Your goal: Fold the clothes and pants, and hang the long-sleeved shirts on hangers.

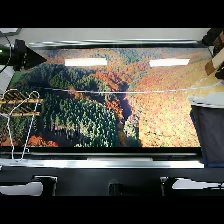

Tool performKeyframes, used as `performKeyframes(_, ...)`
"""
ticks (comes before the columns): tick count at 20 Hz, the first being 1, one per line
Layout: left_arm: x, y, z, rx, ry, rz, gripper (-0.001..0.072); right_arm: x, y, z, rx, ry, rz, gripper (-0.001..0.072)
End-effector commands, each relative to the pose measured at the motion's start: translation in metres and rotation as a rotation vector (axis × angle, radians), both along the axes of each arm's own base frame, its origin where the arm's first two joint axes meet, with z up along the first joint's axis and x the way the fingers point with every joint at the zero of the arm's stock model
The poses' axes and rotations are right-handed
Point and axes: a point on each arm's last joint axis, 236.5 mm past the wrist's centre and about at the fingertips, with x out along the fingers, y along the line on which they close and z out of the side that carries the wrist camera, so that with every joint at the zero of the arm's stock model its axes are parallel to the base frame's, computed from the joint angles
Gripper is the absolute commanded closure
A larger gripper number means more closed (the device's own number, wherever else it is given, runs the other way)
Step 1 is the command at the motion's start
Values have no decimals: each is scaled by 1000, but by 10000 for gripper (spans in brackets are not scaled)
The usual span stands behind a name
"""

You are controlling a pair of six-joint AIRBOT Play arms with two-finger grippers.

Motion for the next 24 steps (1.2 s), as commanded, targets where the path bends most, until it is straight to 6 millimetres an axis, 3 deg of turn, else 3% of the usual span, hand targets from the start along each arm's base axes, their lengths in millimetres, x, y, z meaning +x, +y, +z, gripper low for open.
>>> performKeyframes(1,-1,0,-1,0,3,-2,689,-33,14,-3,24,120,6,680)
performKeyframes(5,-1,0,-1,0,3,-2,690,-74,15,-6,-9,276,17,680)
performKeyframes(7,-1,0,-1,0,3,-2,689,-94,8,-22,-17,373,-3,680)
performKeyframes(10,-1,0,-1,1,3,-3,689,-111,3,-62,20,498,-23,680)
performKeyframes(13,-1,0,-1,0,3,-2,690,-146,-1,-114,48,686,-28,680)
performKeyframes(17,-1,0,-1,0,3,-2,690,-191,25,-163,162,893,11,680)
performKeyframes(19,-1,-1,-1,1,2,-5,690,-206,24,-172,159,957,10,680)
performKeyframes(24,-2,-5,-1,2,1,-15,690,-214,-5,-169,33,995,-31,680)
